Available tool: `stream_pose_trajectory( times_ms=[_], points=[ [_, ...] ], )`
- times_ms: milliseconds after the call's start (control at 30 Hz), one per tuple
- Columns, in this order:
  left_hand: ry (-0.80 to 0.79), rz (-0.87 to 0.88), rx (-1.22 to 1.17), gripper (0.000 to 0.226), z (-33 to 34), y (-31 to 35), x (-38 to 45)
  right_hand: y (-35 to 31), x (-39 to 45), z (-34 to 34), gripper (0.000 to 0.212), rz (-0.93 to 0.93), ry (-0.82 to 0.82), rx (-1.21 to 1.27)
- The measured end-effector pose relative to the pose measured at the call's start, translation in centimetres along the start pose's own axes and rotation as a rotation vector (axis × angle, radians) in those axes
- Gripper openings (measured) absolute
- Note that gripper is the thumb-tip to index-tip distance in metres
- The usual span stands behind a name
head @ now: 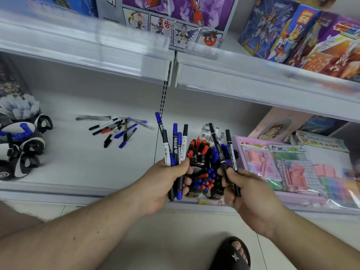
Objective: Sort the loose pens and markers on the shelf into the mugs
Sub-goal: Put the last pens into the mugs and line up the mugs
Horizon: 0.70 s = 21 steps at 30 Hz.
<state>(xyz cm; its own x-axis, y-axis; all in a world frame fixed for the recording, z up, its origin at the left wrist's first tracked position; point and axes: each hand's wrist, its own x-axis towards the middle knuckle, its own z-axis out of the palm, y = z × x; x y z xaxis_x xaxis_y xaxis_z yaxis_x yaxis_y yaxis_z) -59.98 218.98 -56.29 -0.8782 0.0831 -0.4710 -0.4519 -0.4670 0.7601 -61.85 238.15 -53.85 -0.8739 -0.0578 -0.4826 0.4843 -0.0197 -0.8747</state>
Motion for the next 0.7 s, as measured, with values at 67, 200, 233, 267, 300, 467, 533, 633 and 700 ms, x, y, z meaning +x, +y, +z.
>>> stream_pose_trajectory(
  times_ms=[67,200,233,267,300,467,533,633,700],
  points=[
    [0.02,-0.002,-0.015,0.014,-0.2,-0.1,0.2,-0.8,1.2,-1.7,0.02,-0.053,0.027,-0.215],
    [0.06,-0.029,0.04,0.016,-0.8,-0.2,0.6,-3.3,3.0,-4.4,0.018,-0.068,-0.051,-0.63],
    [0.063,-0.036,0.051,0.018,-1.0,-0.3,0.6,-3.7,3.4,-4.7,0.016,-0.058,-0.054,-0.711],
    [0.063,-0.042,0.059,0.019,-1.1,-0.3,0.7,-3.8,4.0,-4.9,0.015,-0.051,-0.049,-0.794],
    [0.063,-0.048,0.064,0.02,-1.2,-0.3,0.7,-3.7,4.7,-5.0,0.016,-0.042,-0.041,-0.874],
    [0.046,-0.059,0.038,0.021,-1.2,-0.3,0.9,-2.2,8.4,-3.4,0.021,0.02,-0.077,-1.155],
    [0.038,-0.062,0.032,0.021,-1.3,-0.3,0.9,-1.6,9.7,-2.2,0.021,0.035,-0.088,-1.281],
    [0.039,-0.07,0.026,0.021,-1.6,-0.4,0.9,-0.5,11.6,-0.4,0.024,0.078,-0.098,-1.391],
    [0.05,-0.072,0.019,0.022,-1.8,-0.3,1.0,0.5,12.7,0.9,0.031,0.113,-0.13,-1.45]
  ],
)
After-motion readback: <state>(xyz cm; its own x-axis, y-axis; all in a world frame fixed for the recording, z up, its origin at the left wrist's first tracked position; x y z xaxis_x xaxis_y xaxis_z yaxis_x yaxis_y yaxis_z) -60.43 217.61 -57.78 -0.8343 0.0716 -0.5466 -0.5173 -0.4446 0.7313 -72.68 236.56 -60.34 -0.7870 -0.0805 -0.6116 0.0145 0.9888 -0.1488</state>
